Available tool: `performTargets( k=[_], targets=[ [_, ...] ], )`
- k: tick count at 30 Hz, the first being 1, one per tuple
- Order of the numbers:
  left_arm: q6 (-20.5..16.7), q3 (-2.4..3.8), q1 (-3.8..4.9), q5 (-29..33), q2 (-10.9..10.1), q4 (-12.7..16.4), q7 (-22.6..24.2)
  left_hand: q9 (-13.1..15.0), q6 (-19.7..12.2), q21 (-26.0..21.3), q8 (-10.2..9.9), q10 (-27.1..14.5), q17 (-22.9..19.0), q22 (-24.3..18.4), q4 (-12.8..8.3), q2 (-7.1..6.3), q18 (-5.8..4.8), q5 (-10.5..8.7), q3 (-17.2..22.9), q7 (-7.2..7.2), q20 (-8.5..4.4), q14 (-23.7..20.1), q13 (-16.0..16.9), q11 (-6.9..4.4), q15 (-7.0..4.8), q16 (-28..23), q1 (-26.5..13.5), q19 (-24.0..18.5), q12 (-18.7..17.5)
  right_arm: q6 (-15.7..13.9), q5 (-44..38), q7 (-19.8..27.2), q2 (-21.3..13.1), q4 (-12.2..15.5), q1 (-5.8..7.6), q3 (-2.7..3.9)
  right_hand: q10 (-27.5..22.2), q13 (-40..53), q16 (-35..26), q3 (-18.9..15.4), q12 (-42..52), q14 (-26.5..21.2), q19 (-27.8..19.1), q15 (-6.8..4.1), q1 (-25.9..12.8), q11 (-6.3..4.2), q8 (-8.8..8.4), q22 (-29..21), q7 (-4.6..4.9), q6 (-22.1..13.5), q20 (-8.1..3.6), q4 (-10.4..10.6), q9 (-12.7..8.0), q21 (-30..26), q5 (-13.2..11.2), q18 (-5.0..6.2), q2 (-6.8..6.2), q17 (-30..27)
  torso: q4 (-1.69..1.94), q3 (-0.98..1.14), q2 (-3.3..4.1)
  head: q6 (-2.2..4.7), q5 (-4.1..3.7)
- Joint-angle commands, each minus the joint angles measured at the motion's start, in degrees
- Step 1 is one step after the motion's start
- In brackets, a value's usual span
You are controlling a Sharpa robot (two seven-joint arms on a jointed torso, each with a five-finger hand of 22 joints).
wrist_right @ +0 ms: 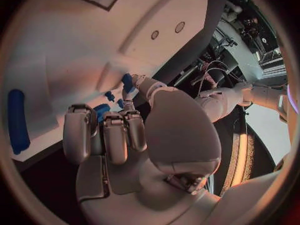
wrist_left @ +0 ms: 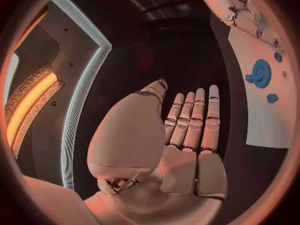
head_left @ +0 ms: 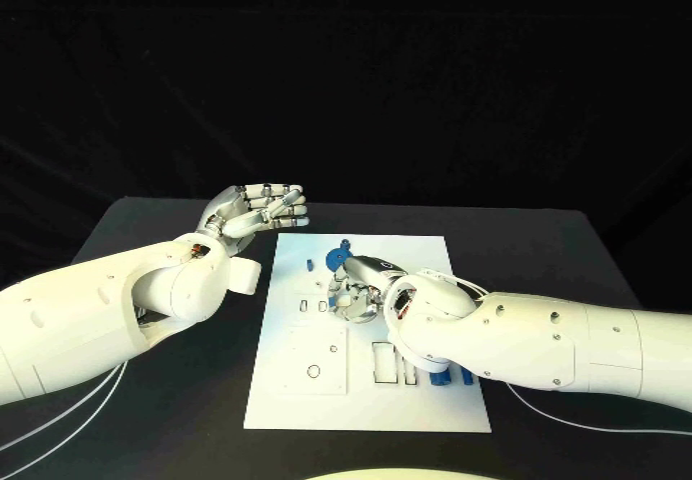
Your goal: Assemble the parts on the task board
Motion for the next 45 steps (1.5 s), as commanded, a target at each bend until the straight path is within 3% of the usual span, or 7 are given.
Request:
performTargets(
  k=[1, 27, 45],
  targets=[
    [1.0, 0.04, 0.04, 0.1, 0.1, 0.1, 0.3, -0.1, -0.2, -0.2, -0.1, 0.0, 0.1, -0.1, 0.0, -0.31, 0.81, -0.27, 0.4, 1.8, 0.0, -0.4, 0.0, 0.32, 0.04, -0.3, -0.2, 0.2, -0.2, 0.9, -1.0, -0.1, 0.1, -0.1, -0.21, -0.05, 0.1, 7.0, 0.2, -0.1, -0.2, 5.5, -0.1, -0.17, -0.3, -0.3, 3.25, 3.9, -0.21, -0.2, -0.16, 0.0, 3.2, -0.3, 0.2, -0.2, -0.02, 13.0, 0.01, -0.02, 0.04, 0.0, 0.08],
    [1.1, 0.03, 0.04, 0.1, 0.1, -0.1, 0.3, -0.1, -0.2, -0.2, -0.1, 0.0, 0.1, -0.1, 0.0, -0.31, 0.81, -0.27, 0.4, 1.8, 0.0, -0.4, 0.0, 0.32, 0.04, -0.3, -0.2, 0.2, -0.2, 1.2, -0.9, -0.1, 0.6, -0.9, -0.68, -0.16, -0.3, 6.6, 0.1, -0.4, -0.7, 5.5, -0.3, 0.05, -2.2, -0.01, 3.34, 3.6, 0.13, -1.3, 0.01, 0.8, 3.0, -0.7, 0.2, -0.12, -1.27, 12.9, -0.03, -0.01, 0.04, -0.1, 0.16],
    [1.2, 0.0, 0.02, 0.1, 0.1, -0.2, 0.1, -0.1, -0.2, -0.2, -0.1, -0.1, 0.2, -0.1, 0.0, -0.38, 0.81, -0.27, 0.4, 1.79, 0.01, -0.4, 0.0, 0.32, 0.05, -0.4, -0.3, 0.3, -0.2, 0.8, -1.0, -0.2, 0.7, -1.2, -0.69, -0.26, -2.4, 4.3, 0.0, -0.2, -2.7, 5.4, -1.0, 1.05, -3.3, 1.22, 2.04, 2.7, 1.59, -4.8, 0.79, 1.5, 2.0, -2.0, 0.3, 0.14, -2.71, 12.2, 0.01, 0.0, 0.05, -0.07, 0.05]
  ],
)
